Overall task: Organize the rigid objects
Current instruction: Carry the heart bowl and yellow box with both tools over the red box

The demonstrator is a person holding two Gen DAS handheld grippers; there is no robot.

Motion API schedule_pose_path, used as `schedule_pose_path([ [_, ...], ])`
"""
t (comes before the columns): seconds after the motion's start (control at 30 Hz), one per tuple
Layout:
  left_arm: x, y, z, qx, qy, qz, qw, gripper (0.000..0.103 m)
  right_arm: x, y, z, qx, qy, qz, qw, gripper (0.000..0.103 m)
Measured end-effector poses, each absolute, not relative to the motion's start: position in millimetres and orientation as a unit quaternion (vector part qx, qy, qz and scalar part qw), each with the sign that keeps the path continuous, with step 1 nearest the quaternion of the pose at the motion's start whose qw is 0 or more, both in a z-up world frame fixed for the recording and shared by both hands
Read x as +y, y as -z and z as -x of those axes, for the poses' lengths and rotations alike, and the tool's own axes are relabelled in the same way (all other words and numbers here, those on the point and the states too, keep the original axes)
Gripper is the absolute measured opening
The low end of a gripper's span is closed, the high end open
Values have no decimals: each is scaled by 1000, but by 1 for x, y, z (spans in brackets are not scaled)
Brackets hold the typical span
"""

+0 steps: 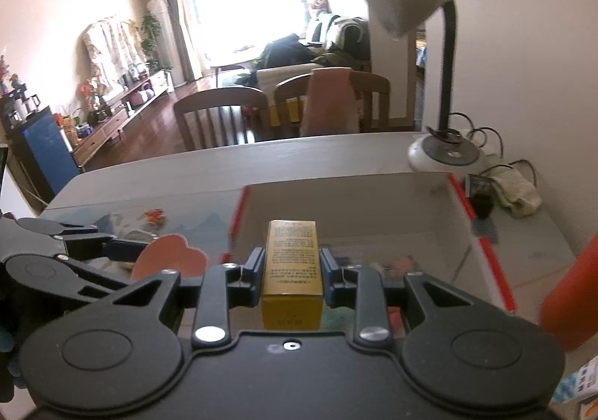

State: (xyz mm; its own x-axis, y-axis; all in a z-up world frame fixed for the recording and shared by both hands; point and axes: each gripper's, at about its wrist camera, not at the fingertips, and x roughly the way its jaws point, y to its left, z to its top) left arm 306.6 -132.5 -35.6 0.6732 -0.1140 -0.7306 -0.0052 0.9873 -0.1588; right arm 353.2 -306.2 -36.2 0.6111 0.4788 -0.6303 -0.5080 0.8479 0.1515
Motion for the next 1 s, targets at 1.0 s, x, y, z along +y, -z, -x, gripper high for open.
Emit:
schedule_pose_path([
  [1.0,-196,121,-450,545,4,34,838,78,-316,113,-499,437,-226,71,868,29],
])
